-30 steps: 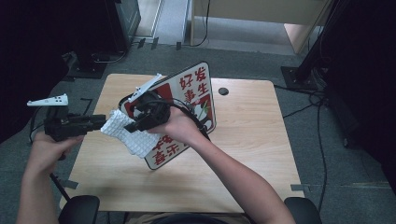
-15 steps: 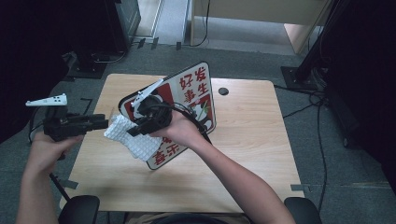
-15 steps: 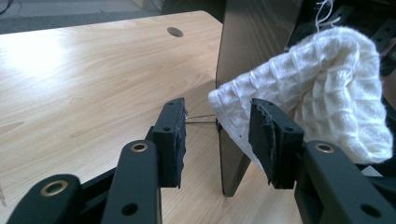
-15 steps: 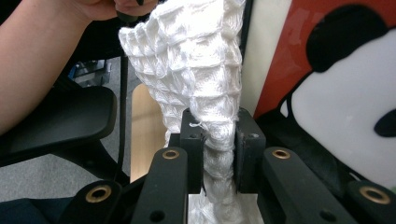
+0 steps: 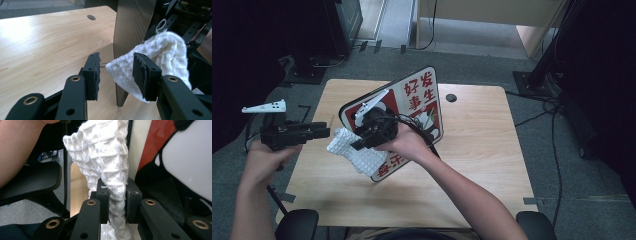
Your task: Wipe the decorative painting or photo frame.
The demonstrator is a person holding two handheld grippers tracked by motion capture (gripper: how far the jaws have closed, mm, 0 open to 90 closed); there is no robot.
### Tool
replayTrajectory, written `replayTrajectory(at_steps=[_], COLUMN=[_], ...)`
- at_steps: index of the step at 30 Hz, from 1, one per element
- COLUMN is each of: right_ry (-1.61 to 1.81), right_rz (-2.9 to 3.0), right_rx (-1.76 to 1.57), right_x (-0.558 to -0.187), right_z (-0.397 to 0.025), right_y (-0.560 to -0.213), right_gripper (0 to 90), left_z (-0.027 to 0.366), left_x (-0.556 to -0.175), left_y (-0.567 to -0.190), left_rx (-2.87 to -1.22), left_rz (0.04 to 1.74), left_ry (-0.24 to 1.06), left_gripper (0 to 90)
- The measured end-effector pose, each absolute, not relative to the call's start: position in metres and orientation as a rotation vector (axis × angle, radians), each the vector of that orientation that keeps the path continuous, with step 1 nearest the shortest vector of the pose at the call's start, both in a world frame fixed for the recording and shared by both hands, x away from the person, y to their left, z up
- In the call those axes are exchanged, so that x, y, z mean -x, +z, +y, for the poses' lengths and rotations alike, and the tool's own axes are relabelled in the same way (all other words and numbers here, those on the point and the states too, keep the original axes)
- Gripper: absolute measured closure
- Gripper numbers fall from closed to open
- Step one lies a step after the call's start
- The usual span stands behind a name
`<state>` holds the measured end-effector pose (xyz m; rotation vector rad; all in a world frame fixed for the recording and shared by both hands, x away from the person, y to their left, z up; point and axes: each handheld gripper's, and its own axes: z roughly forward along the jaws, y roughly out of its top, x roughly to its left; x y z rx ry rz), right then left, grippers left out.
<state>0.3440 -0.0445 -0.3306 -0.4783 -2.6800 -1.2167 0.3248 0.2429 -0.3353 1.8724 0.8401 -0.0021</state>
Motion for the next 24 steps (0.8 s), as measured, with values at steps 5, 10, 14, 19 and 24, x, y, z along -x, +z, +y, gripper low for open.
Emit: replayTrajectory(at_steps=[5, 10, 14, 19, 24], right_ry=[-1.208, -1.199, -1.191, -1.185, -1.176], right_rz=[-2.678, -2.669, -2.668, -2.663, -2.657], right_rx=[0.477, 0.488, 0.493, 0.5, 0.507], right_x=[-0.344, -0.344, -0.343, -0.342, -0.342], right_z=[-0.045, -0.047, -0.048, -0.05, -0.051], right_y=[-0.335, -0.34, -0.344, -0.35, -0.355], right_gripper=[77.9, 77.8, 77.8, 77.8, 77.8], left_z=[0.24, 0.239, 0.238, 0.234, 0.228], left_x=[-0.325, -0.325, -0.325, -0.324, -0.324], left_y=[-0.335, -0.334, -0.334, -0.333, -0.331], left_rx=[-1.872, -1.873, -1.868, -1.874, -1.88], left_rz=[0.836, 0.835, 0.825, 0.811, 0.803], left_ry=[-0.007, -0.013, -0.026, -0.033, -0.039], left_gripper=[57.1, 56.6, 56.7, 57.4, 58.4])
